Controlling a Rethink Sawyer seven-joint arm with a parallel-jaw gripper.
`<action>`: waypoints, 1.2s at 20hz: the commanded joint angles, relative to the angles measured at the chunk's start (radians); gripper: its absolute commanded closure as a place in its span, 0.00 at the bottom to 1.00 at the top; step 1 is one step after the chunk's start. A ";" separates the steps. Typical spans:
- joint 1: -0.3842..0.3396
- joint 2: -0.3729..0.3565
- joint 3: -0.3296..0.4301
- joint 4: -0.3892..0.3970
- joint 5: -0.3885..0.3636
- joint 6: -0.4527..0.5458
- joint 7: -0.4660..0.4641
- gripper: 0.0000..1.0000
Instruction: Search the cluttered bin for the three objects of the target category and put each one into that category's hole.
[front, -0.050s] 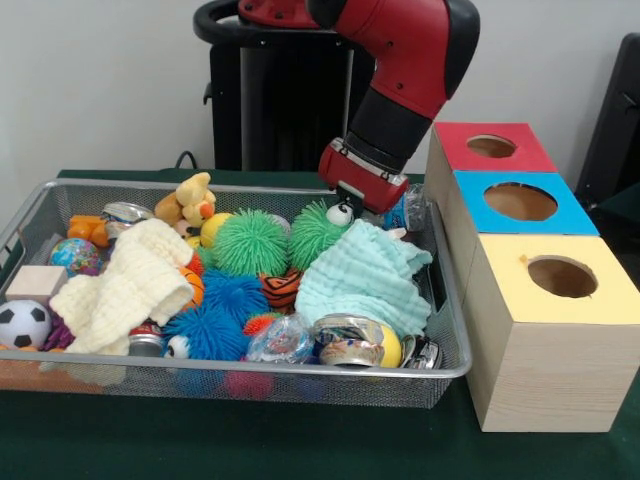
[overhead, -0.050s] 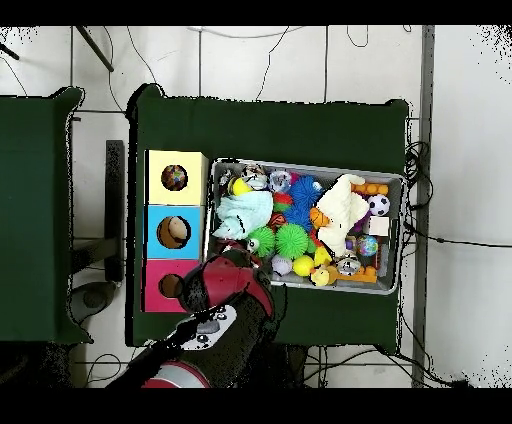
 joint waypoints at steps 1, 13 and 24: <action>-0.055 -0.078 0.061 -0.112 -0.019 0.077 0.016 1.00; -0.126 -0.227 0.091 -0.258 -0.065 0.385 -0.138 1.00; -0.223 -0.206 0.186 -0.337 -0.213 0.267 -0.157 1.00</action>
